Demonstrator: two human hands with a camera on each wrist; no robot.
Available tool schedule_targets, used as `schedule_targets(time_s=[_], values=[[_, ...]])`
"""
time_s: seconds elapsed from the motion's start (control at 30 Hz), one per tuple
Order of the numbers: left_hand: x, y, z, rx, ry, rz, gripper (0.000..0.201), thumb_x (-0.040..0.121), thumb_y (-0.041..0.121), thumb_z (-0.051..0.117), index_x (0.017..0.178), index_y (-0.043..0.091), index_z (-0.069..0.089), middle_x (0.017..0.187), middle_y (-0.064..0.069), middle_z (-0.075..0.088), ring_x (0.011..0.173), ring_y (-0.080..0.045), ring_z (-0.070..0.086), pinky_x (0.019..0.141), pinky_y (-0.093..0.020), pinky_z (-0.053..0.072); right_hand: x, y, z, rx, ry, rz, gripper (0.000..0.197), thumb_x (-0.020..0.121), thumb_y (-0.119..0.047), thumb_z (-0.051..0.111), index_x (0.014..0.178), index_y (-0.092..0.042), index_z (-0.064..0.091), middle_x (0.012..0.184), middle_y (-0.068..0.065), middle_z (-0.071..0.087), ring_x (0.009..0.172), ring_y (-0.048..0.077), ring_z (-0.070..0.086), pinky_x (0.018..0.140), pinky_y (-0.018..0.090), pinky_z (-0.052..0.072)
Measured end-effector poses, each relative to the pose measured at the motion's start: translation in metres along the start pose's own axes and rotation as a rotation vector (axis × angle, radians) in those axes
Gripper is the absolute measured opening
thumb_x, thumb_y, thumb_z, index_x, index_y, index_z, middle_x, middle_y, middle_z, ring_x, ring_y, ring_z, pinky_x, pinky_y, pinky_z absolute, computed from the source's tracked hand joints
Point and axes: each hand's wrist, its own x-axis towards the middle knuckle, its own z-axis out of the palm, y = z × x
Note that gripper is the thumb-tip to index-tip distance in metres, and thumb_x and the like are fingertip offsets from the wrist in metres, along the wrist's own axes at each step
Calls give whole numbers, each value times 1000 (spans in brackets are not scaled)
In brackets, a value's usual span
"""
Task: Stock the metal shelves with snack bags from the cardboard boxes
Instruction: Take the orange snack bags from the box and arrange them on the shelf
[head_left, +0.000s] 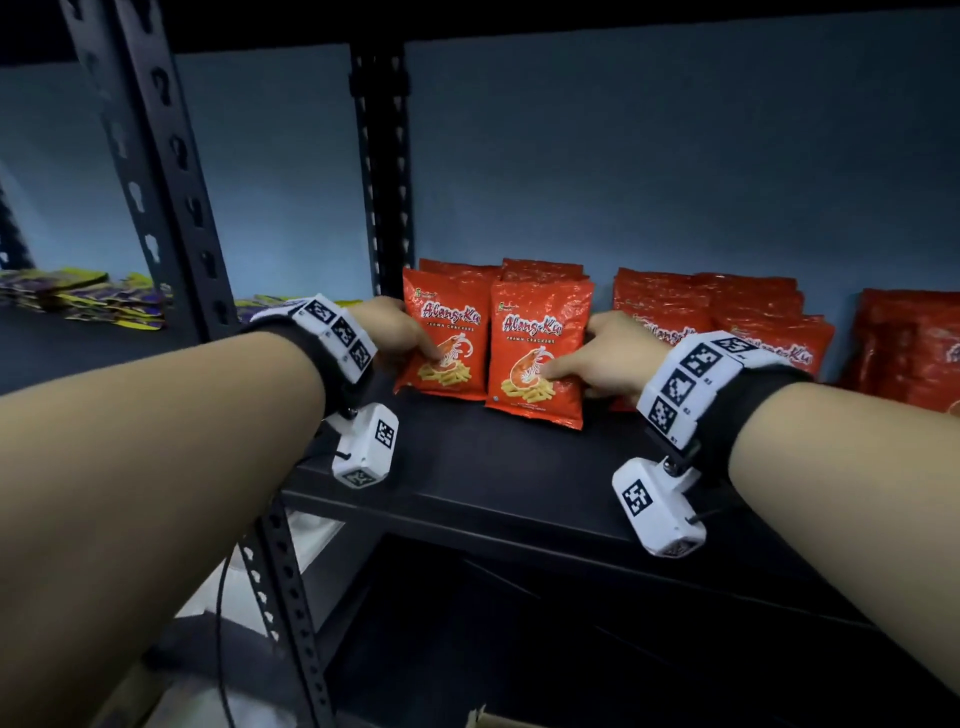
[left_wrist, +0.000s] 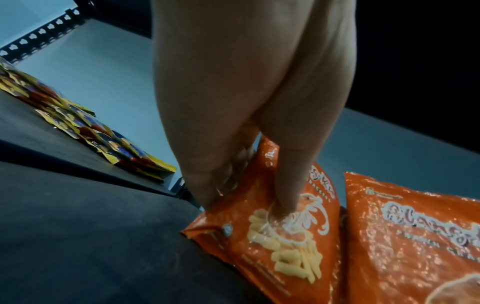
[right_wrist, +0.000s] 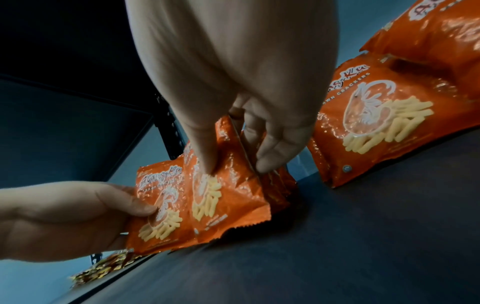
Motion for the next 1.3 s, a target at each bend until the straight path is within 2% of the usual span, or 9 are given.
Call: schedule_targets(time_s=[0.1,0.2,0.33,0.5,0.6,0.7,0.8,1.1,1.3], values=[[30,-9,-1,13,-10,-11,71,45,0,93,113,7,71,106,-12,78,100,-37,74,98,-54,56,9,3,1,-110,22,-20,46,70,-29,94,103,-7,70,95,7,76,85,25,74,72,38,60],[23,-6,2,78,41,7,55,63,-2,91,112,11,70,109,-10,77,101,-34,74,98,-52,56,16,3,2,-159,13,3,43,72,-31,92,97,-3,72,87,16,77,73,28,72,71,45,60],[18,-6,5,158,113,-16,37,71,6,92,100,9,69,107,-13,76,101,-32,73,97,-48,58,18,0,3,-167,-20,53,45,76,-32,90,101,3,74,82,17,77,81,33,77,80,51,63],[4,0,4,431,247,-27,50,64,34,97,94,7,68,93,-10,72,93,-29,71,86,-40,61,8,1,-4,-156,-12,79,47,70,-35,95,85,1,69,80,16,76,78,33,77,79,51,64],[-16,3,0,575,366,11,72,62,41,96,110,6,56,99,-9,65,98,-30,66,79,-39,59,-9,3,-17,-231,35,42,50,69,-40,94,69,-10,54,67,15,65,69,35,74,72,53,62],[-42,9,3,651,374,175,43,72,35,88,96,12,61,89,-5,67,82,-22,64,62,-30,44,-29,6,-31,-311,104,-32,58,69,-45,92,101,-3,66,92,16,70,81,30,66,70,41,53],[-74,13,14,628,303,326,35,76,39,85,93,20,61,85,0,67,81,-18,64,66,-30,44,-59,8,-44,-328,118,-109,71,69,-45,92,123,-13,59,104,0,67,87,18,62,74,30,44],[-187,4,86,614,-99,617,21,83,33,83,81,23,65,76,6,70,70,-6,66,66,-23,50,-183,38,-52,-140,-50,-170,27,78,-32,90,87,-17,68,68,0,71,54,8,61,57,24,45],[-232,-46,150,615,-354,540,20,84,38,81,82,25,66,76,9,71,69,-3,65,65,-19,50,-253,106,-30,-117,-232,-40,26,81,-34,87,83,-14,70,63,1,68,53,9,58,57,29,46]])
